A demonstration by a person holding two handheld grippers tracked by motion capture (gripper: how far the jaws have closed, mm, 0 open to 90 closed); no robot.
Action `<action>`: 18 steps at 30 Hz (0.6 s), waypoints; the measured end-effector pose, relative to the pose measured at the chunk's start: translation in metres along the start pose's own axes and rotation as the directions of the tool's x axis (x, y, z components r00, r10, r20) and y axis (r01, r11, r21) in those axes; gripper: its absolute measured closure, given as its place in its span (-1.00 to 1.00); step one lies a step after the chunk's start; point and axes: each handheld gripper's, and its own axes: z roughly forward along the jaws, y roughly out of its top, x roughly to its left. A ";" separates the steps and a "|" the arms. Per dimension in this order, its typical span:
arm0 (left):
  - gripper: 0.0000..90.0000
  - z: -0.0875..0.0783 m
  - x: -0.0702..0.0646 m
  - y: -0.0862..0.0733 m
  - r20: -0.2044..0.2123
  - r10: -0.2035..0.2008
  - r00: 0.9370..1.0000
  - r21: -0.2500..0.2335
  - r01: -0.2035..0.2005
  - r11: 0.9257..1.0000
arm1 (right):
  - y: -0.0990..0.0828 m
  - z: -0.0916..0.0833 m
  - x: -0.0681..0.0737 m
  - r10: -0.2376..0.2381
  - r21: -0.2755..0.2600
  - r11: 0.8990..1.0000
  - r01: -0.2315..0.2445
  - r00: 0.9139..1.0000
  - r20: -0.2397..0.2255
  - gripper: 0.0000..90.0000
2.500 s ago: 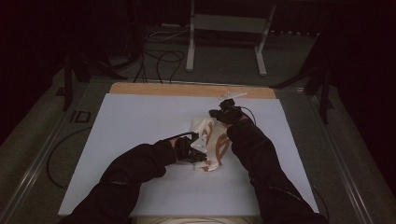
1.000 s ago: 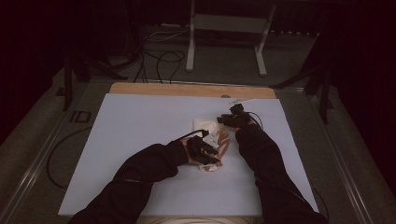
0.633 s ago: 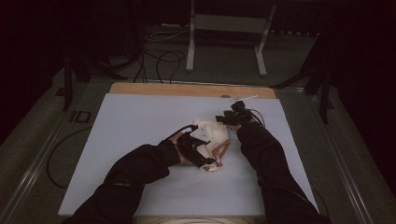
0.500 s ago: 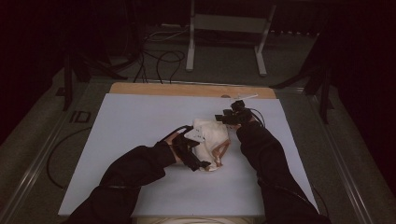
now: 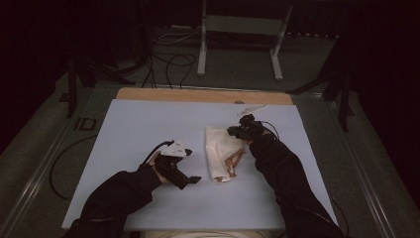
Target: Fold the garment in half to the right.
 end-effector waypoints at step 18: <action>-0.99 -0.038 -0.015 -0.062 -0.136 -0.110 0.985 -0.094 0.097 0.991 | -0.004 0.017 -0.041 0.184 -0.019 0.983 -0.183 0.979 0.084 0.21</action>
